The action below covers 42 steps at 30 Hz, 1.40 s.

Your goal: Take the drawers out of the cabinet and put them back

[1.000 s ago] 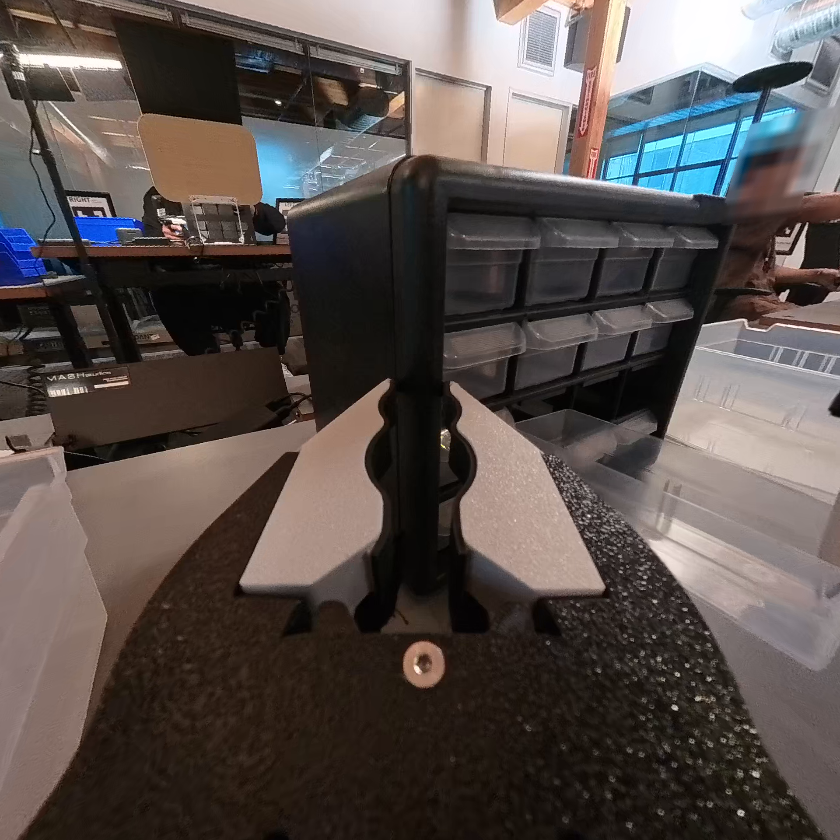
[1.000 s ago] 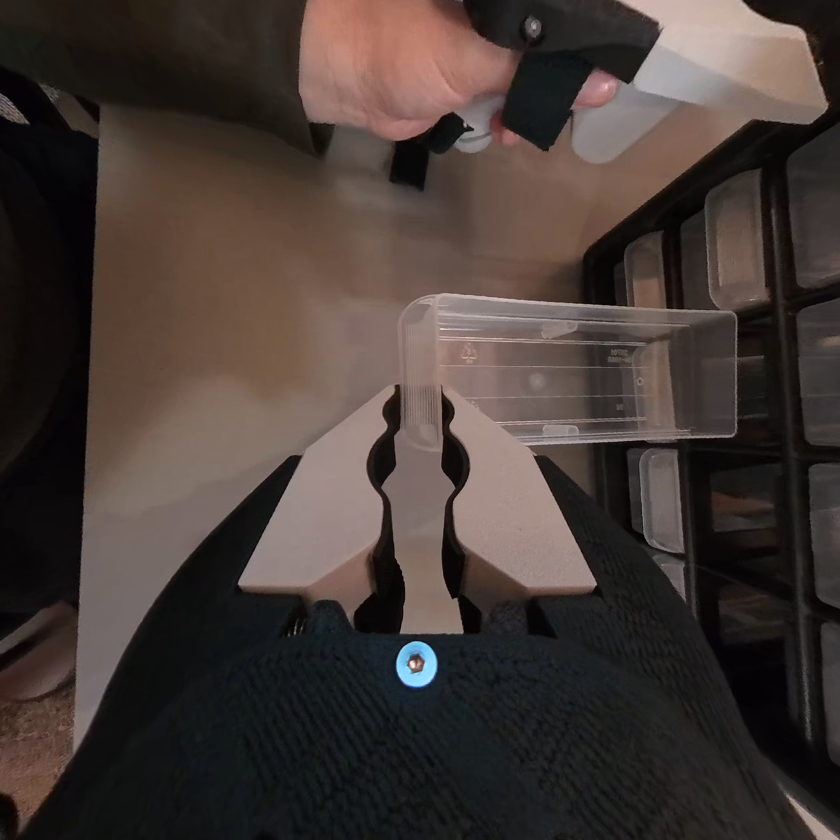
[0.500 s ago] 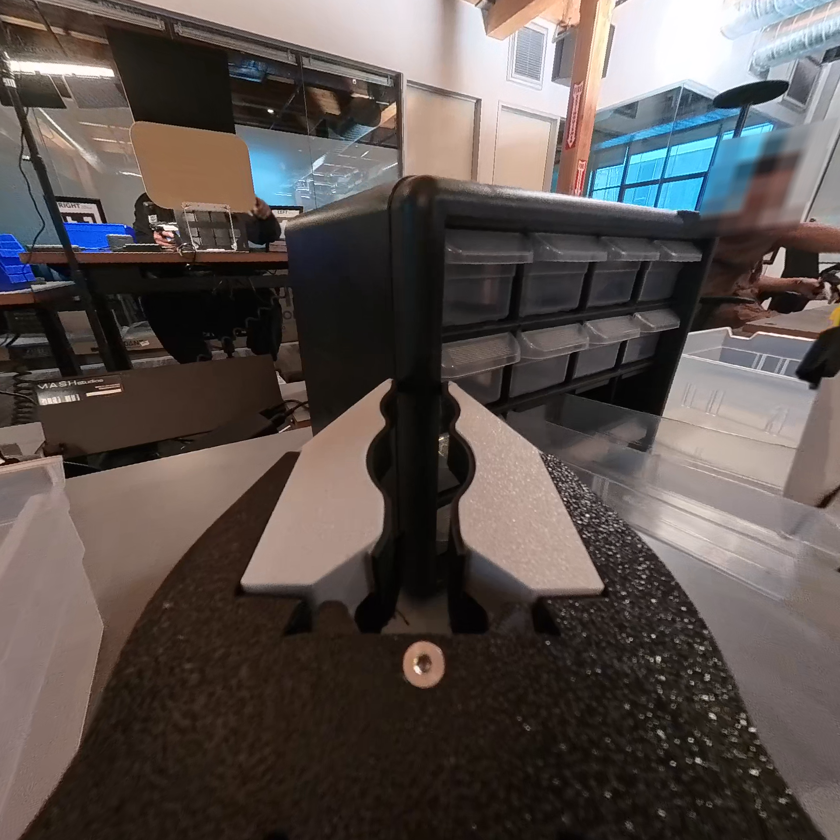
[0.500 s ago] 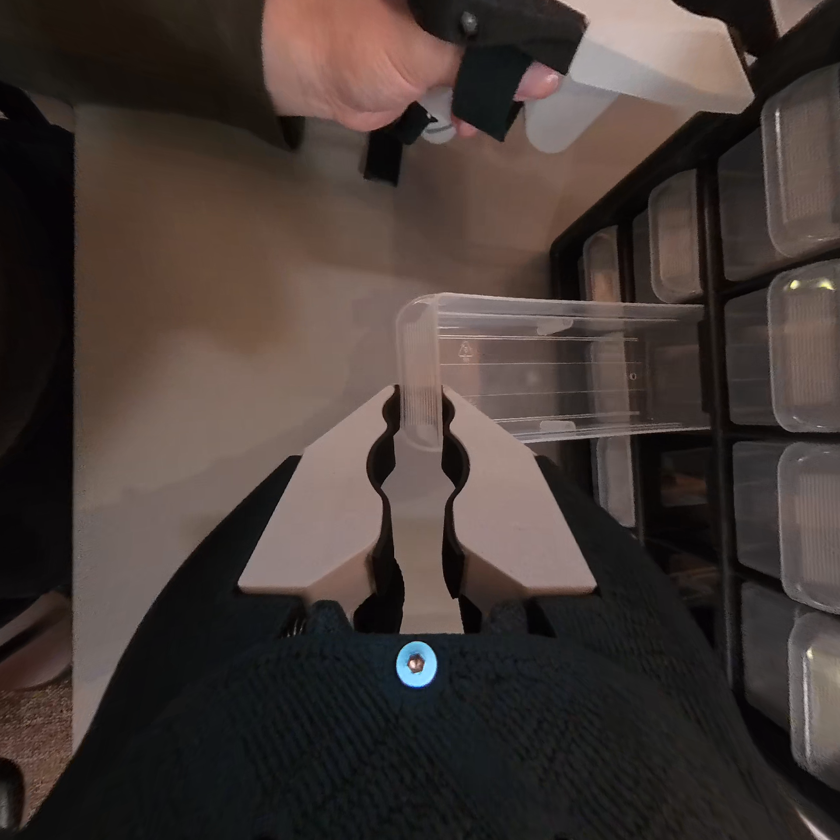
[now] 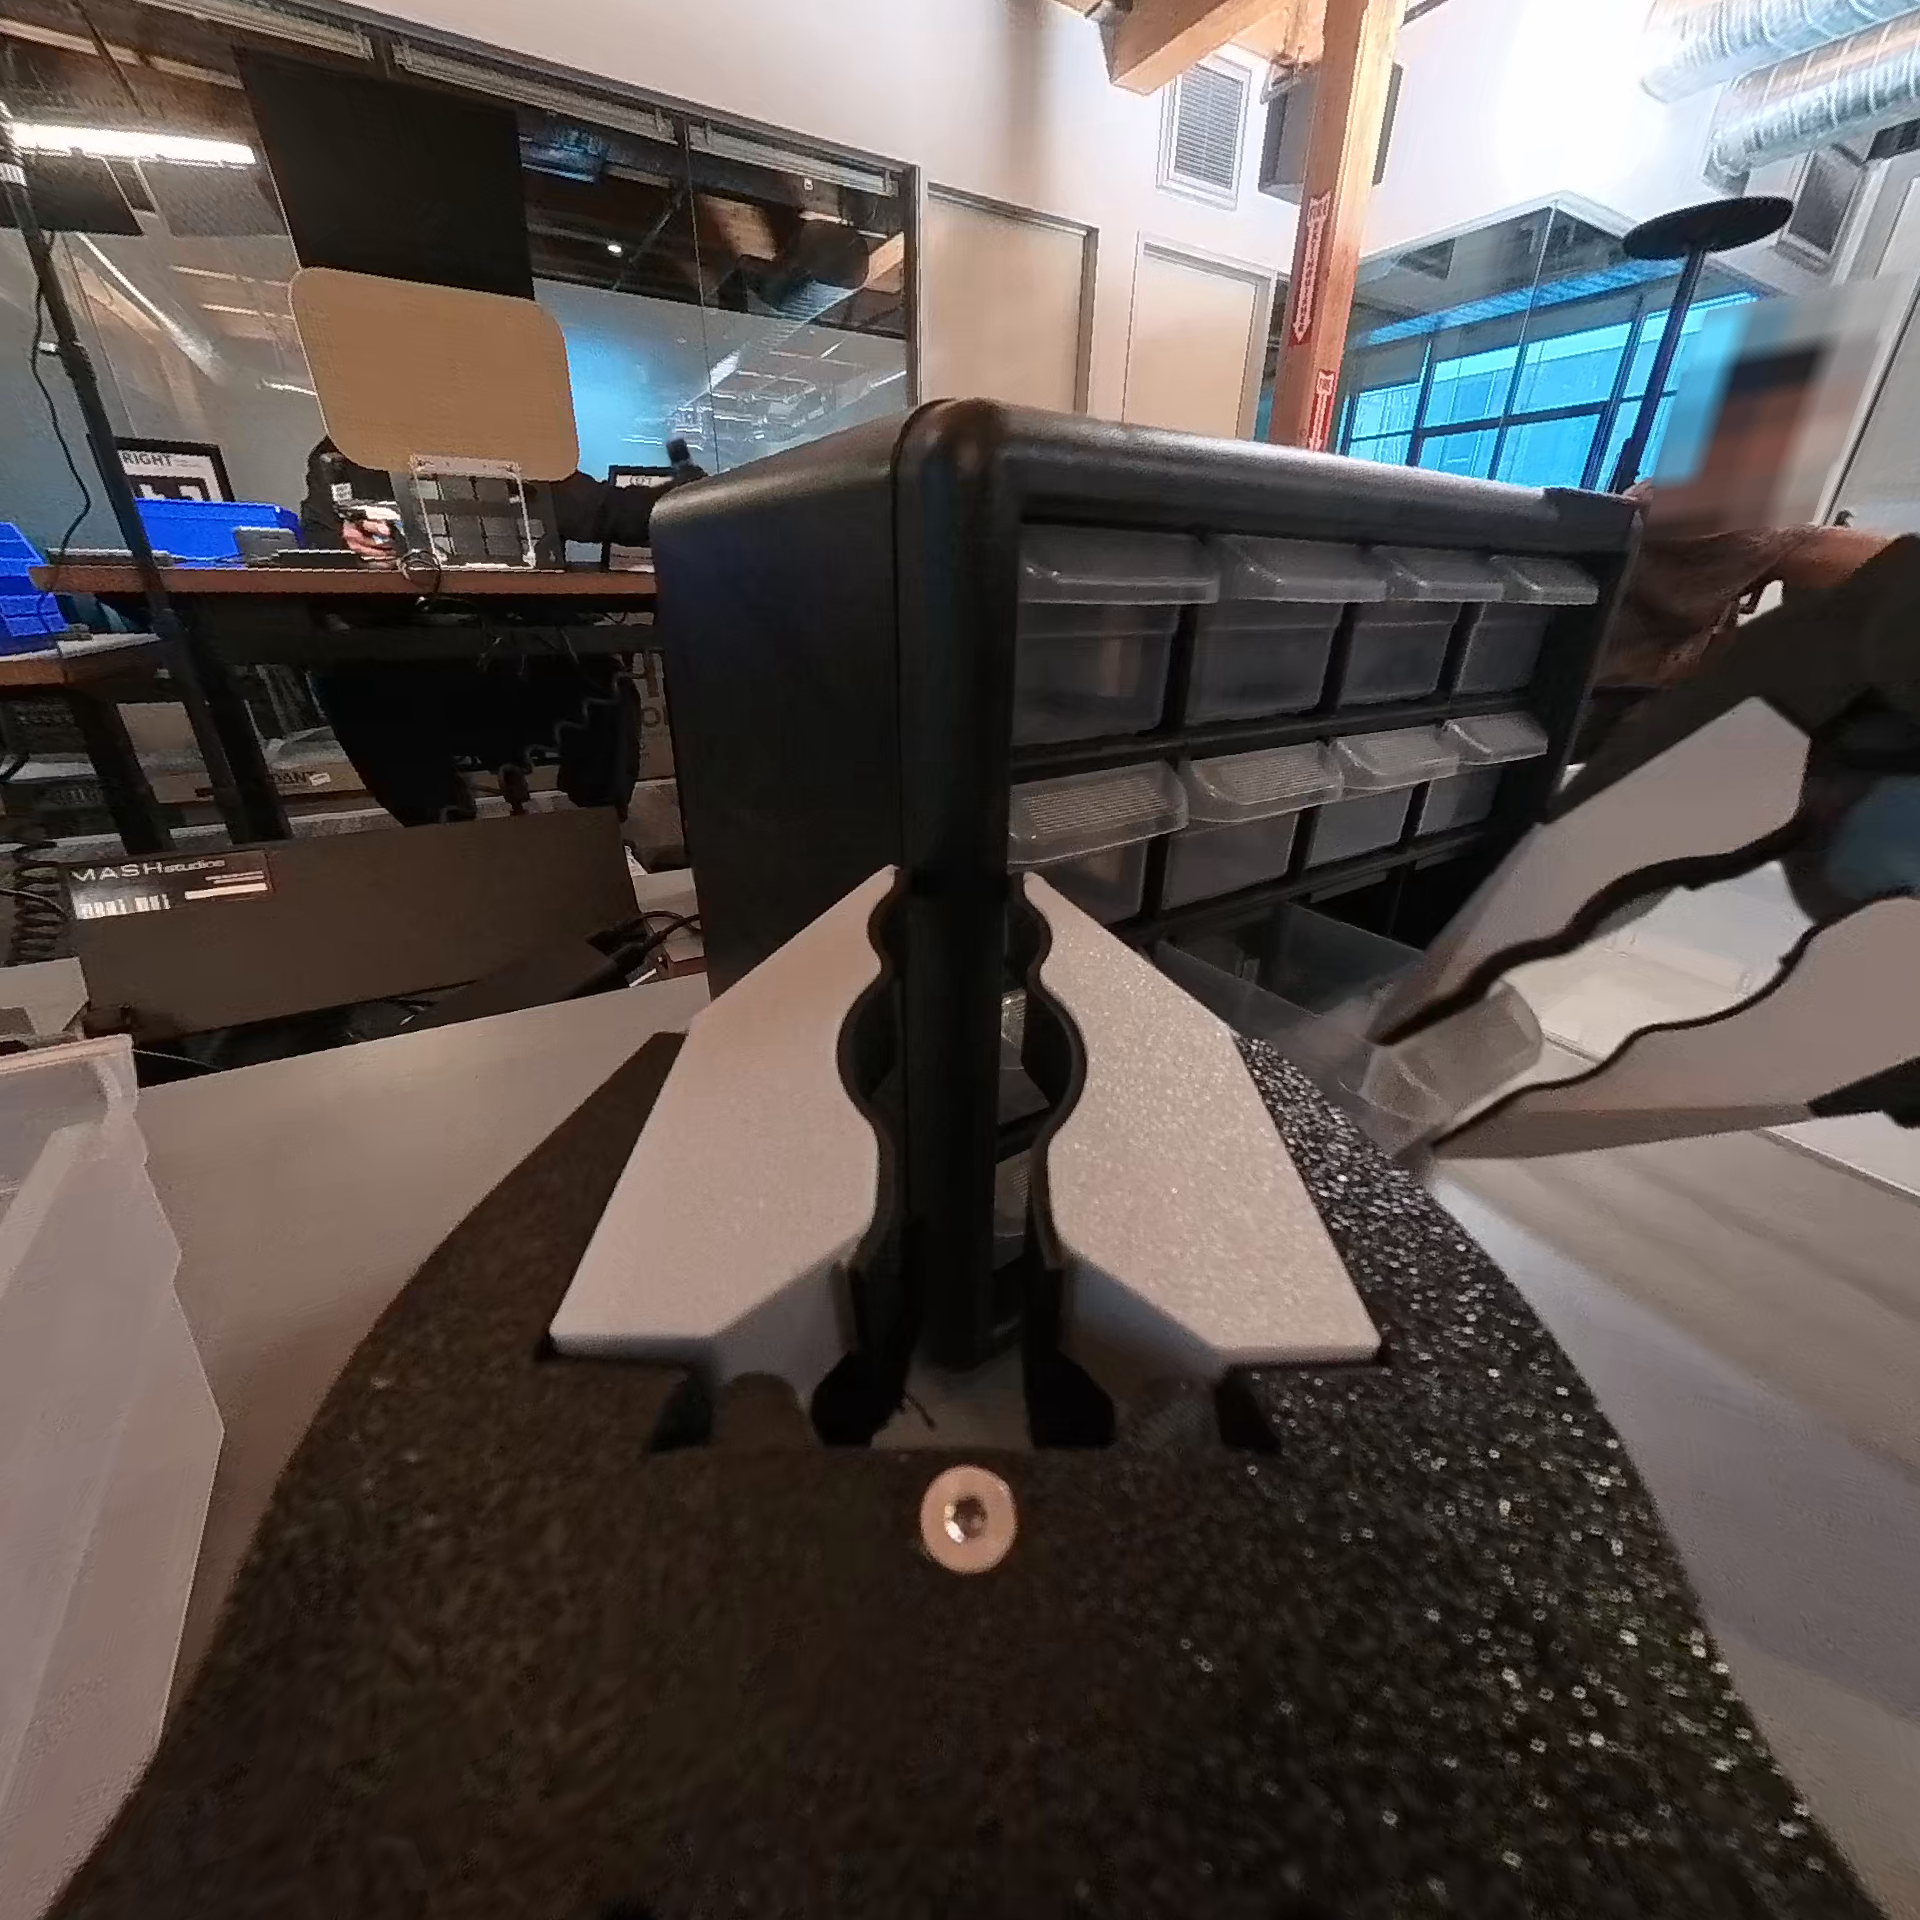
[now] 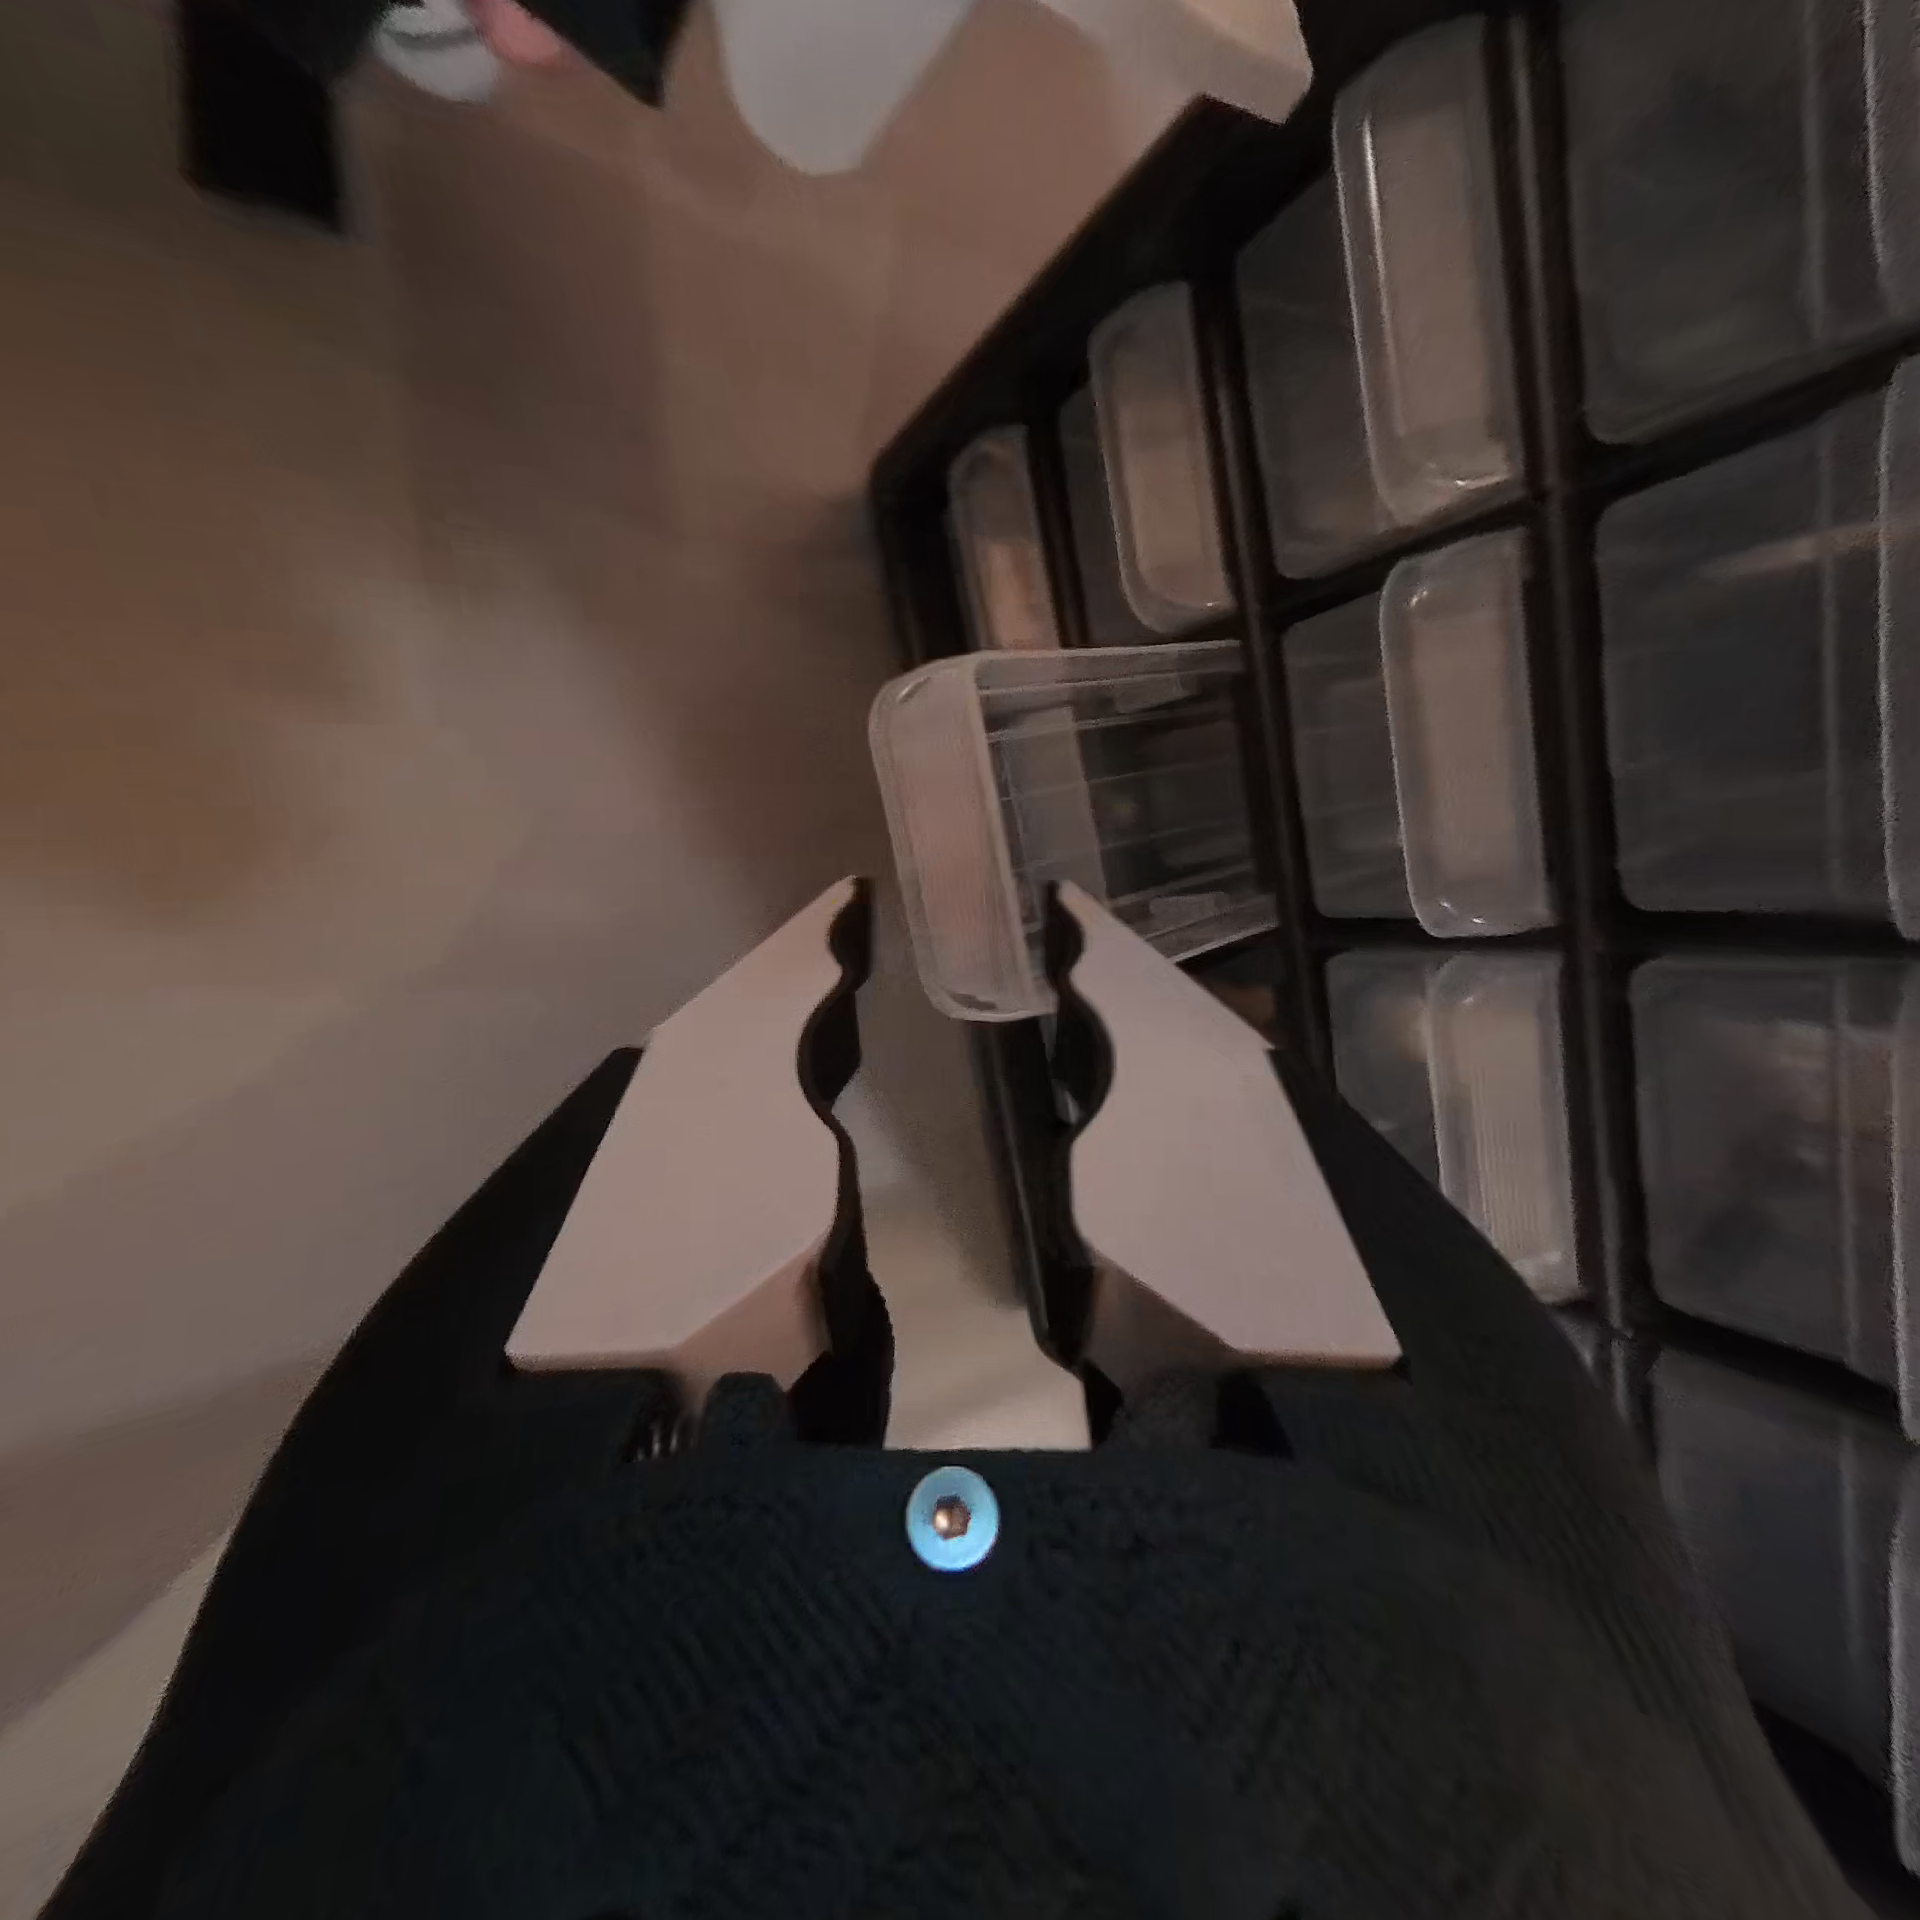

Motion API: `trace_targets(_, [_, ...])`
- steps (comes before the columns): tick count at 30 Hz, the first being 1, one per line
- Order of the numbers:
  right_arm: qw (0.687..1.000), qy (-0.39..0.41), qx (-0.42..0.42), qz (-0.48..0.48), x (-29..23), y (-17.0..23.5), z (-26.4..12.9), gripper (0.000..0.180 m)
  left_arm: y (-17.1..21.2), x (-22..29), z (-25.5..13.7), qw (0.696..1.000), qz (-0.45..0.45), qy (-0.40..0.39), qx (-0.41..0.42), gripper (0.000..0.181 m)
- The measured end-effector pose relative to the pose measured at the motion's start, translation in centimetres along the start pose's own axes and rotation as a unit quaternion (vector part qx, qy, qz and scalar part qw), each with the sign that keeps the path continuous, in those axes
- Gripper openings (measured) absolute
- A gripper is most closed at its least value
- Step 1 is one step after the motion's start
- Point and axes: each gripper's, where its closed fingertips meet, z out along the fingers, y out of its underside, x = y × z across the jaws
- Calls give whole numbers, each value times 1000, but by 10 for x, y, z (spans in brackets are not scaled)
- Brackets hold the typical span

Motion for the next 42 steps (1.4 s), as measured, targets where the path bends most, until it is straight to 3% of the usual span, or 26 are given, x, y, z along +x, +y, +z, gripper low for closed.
trace_targets(2, [1000, 30, -6, -5, 5, 0, -3, 53, 0, 0, 0, 1000, -3, 2, 0, 17])
trace_targets(4, [998, 67, 6, -19, 8, -4, -13, 57, 0, 0, 0, 1000, -3, 2, 0, 17])
trace_targets(6, [992, 106, 32, -62, 6, -12, -26, 45, 0, 0, 0, 1000, 0, 2, -1, 17])
trace_targets(8, [982, 125, 62, -129, -7, -24, -33, 21, 0, 0, 0, 1000, 1, 1, -1, 17])
trace_targets(11, [979, 101, 43, -171, -29, -23, -19, 0, 0, 0, 0, 1000, -1, 2, 0, 17])
trace_targets(19, [962, 198, 8, -188, 4, -19, 11, 0, 1, 0, 0, 1000, 1, 3, -1, 16])
trace_targets(29, [945, 261, -28, -194, 38, -16, 28, 0, 1, 0, 0, 1000, 2, 2, -2, 16])
trace_targets(35, [950, 273, -12, -153, 34, -15, 33, 0, 1, 0, 0, 1000, 4, 1, -1, 16])
trace_targets(38, [959, 260, 99, -52, 16, -25, 20, 0, 2, 0, 0, 1000, 7, 1, -2, 16])
trace_targets(42, [932, 266, 231, 88, 7, -23, -8, 5, 1, 0, 0, 1000, 9, -3, -3, 16])
